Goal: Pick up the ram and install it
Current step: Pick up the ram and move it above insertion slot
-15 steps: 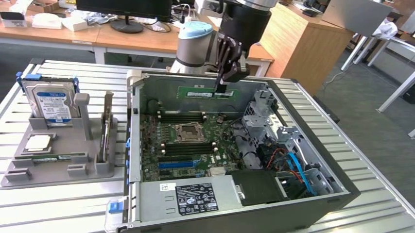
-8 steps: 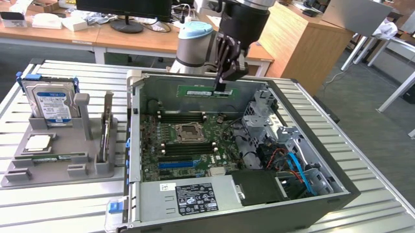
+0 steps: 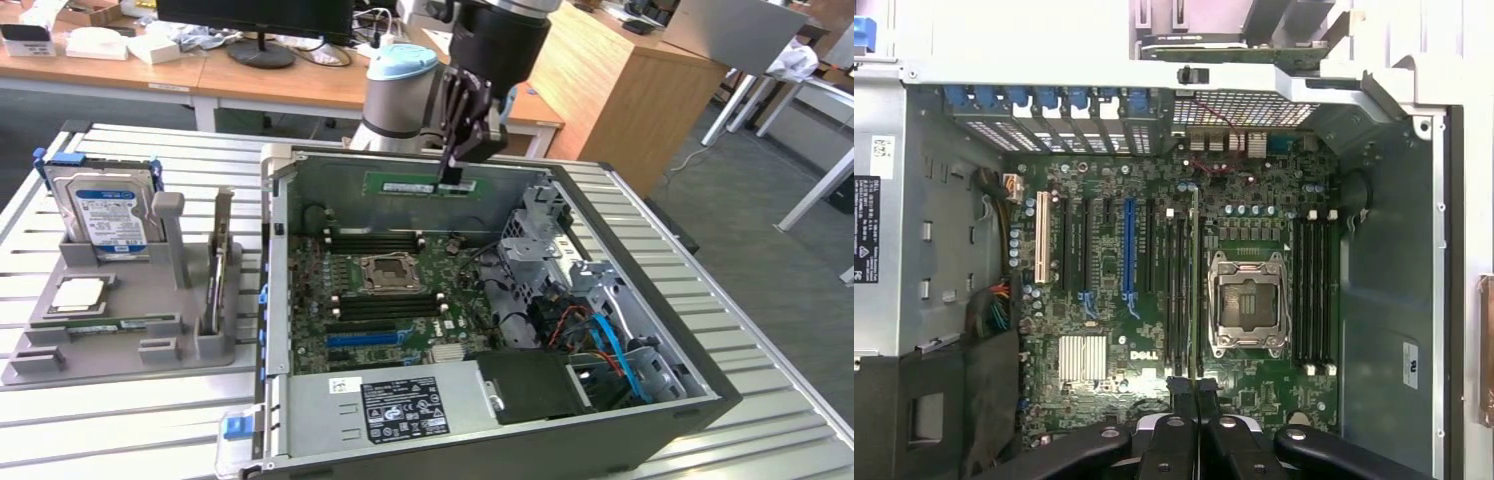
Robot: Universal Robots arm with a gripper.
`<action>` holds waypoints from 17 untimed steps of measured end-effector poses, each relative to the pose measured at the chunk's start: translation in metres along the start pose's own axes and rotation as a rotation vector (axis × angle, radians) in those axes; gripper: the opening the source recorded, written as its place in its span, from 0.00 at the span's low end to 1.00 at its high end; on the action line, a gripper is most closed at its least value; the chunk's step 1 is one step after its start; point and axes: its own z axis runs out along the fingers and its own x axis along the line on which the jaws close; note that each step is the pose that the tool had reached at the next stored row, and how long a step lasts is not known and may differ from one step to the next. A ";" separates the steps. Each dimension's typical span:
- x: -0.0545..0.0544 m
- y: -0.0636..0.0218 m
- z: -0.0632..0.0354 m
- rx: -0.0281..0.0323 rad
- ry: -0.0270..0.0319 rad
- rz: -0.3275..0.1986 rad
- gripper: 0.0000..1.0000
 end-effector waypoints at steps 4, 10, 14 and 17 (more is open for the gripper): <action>-0.001 -0.0001 0.0001 0.0000 0.0000 0.000 0.11; -0.002 -0.0001 0.0010 0.0001 -0.0002 0.000 0.11; -0.001 -0.0001 0.0046 0.0001 -0.0013 0.000 0.11; -0.001 -0.0003 0.0082 0.0001 -0.0020 0.000 0.11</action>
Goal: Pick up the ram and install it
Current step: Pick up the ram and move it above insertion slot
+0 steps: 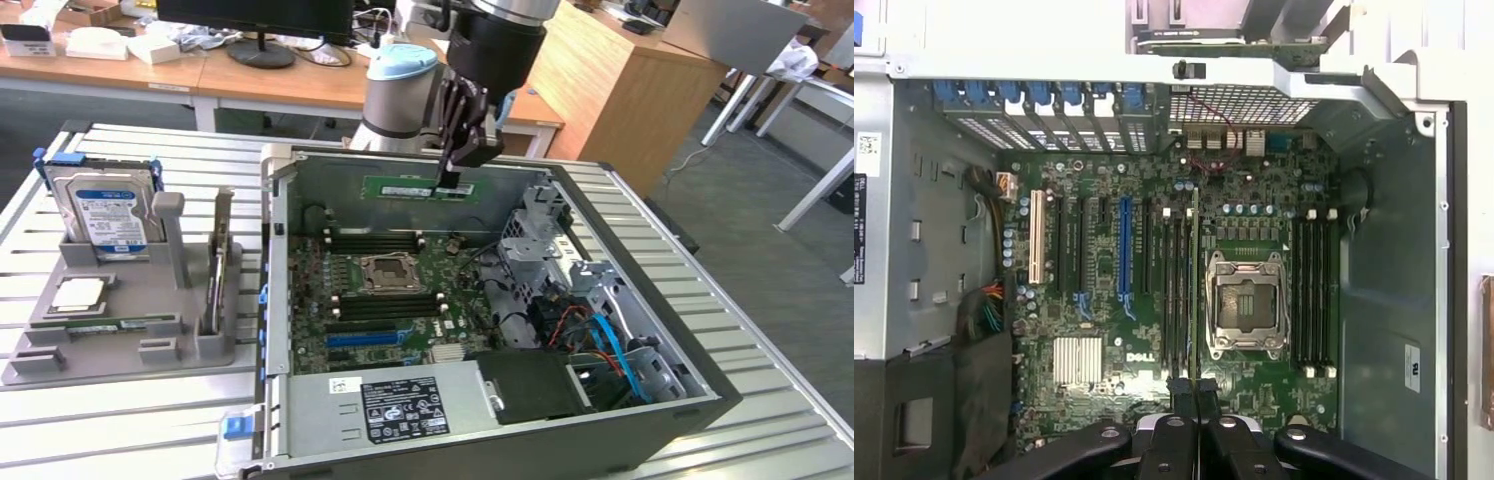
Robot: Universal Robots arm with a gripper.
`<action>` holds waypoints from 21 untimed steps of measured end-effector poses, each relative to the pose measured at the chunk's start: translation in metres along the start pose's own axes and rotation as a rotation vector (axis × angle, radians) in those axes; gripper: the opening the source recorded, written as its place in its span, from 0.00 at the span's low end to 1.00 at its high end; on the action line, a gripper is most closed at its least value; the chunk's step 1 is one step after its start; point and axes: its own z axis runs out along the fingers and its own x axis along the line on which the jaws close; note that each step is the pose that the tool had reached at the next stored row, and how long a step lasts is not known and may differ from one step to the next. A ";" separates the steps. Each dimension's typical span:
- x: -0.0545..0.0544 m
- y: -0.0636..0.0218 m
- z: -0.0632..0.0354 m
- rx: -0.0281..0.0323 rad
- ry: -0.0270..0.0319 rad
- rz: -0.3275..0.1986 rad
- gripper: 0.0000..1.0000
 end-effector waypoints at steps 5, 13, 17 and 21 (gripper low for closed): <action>0.000 -0.0002 0.0064 -0.0001 -0.0005 0.000 0.11; 0.000 -0.0007 0.0166 0.0001 -0.0005 0.000 0.11; 0.001 -0.0009 0.0220 0.0003 -0.0006 0.000 0.11; 0.001 -0.0010 0.0268 0.0005 -0.0006 0.000 0.11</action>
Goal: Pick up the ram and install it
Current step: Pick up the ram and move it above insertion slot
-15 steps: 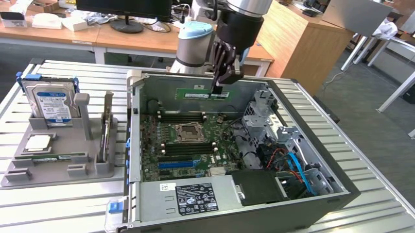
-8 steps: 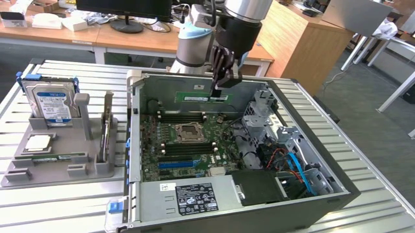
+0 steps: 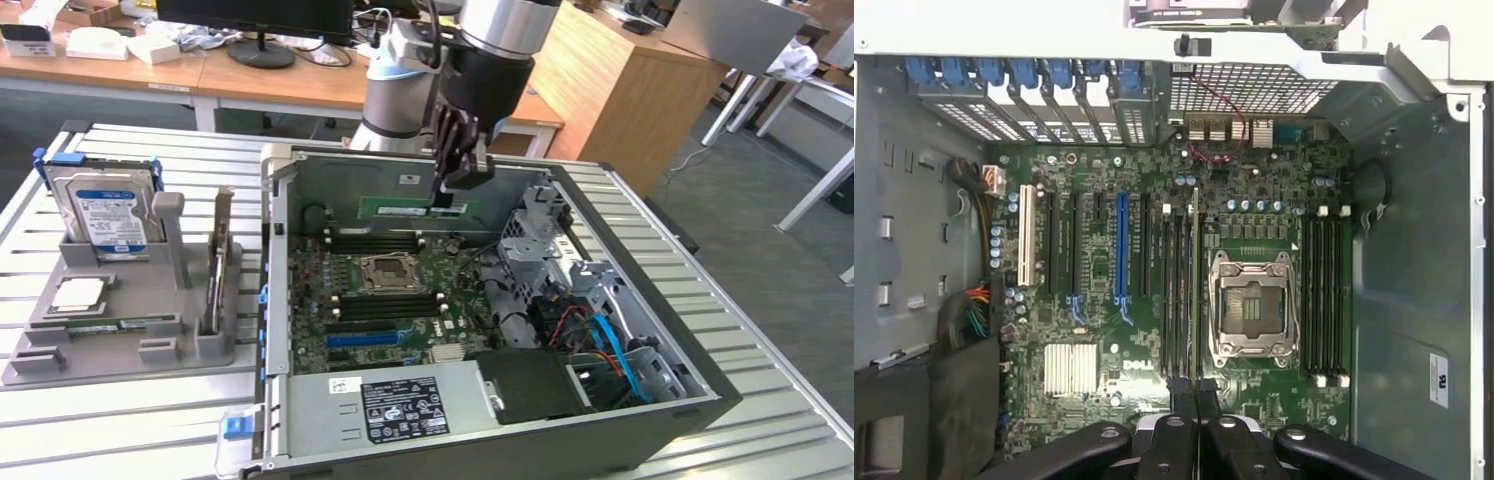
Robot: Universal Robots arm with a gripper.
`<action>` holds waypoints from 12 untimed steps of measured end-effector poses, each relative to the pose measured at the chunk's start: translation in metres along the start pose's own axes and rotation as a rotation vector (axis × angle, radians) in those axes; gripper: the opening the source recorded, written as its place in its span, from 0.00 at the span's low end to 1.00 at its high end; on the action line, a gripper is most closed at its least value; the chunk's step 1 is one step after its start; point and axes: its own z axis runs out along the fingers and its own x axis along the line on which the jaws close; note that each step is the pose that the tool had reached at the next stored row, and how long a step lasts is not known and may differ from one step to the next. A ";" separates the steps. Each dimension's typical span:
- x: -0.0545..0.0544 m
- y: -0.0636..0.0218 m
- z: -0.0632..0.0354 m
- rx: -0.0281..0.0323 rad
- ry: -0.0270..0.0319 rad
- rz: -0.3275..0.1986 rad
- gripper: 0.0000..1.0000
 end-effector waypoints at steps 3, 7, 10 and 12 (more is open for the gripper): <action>0.000 -0.0001 0.0033 0.0002 0.0000 0.000 0.11; 0.000 -0.0003 0.0076 0.0002 0.0001 0.000 0.11; 0.000 -0.0004 0.0108 0.0003 -0.0001 0.000 0.11; 0.000 -0.0005 0.0128 0.0004 -0.0001 0.000 0.11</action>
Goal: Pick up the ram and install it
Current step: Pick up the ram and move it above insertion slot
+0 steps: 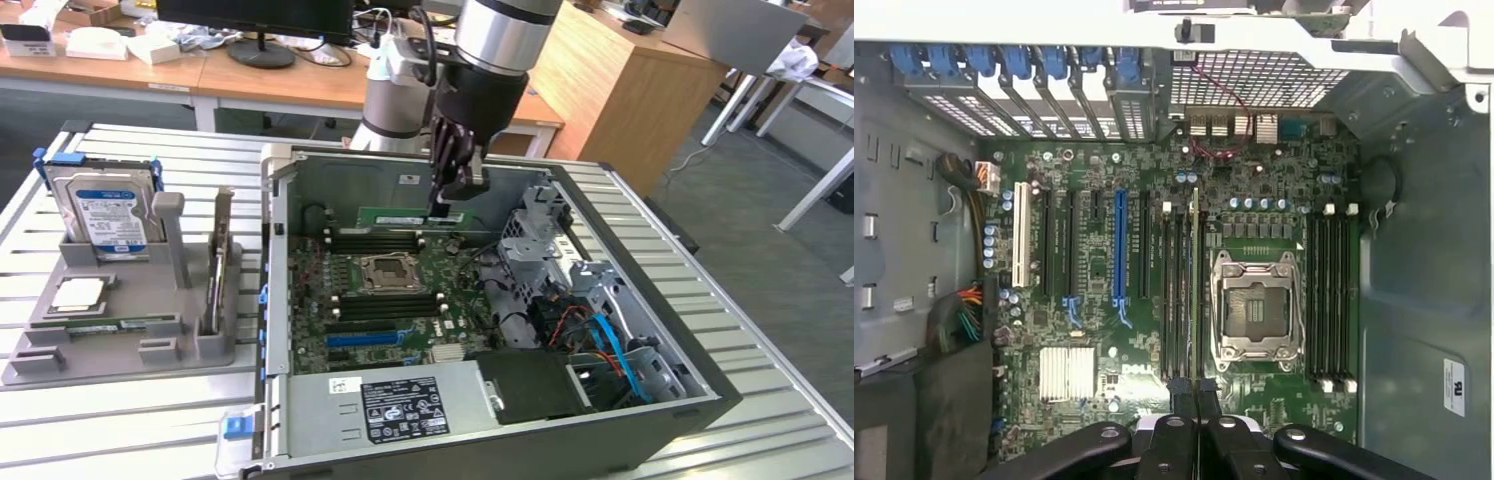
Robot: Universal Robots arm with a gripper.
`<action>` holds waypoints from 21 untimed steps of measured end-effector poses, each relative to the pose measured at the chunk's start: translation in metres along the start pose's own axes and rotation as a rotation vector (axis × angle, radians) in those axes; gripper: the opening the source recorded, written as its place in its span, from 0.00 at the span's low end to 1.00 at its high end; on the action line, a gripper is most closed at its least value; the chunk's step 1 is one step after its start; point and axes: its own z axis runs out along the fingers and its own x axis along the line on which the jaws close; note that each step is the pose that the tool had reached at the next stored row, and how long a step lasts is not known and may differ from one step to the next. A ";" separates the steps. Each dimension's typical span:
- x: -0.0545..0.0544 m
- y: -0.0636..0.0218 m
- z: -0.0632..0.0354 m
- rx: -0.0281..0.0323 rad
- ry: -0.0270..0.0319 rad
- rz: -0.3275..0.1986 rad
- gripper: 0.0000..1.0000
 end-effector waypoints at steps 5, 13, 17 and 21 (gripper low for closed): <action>0.000 -0.0002 0.0049 0.0003 0.0000 0.000 0.11; 0.000 -0.0005 0.0123 0.0007 0.0001 0.000 0.11; 0.000 -0.0006 0.0158 0.0009 0.0001 0.000 0.11; 0.001 -0.0007 0.0192 0.0010 0.0001 0.000 0.11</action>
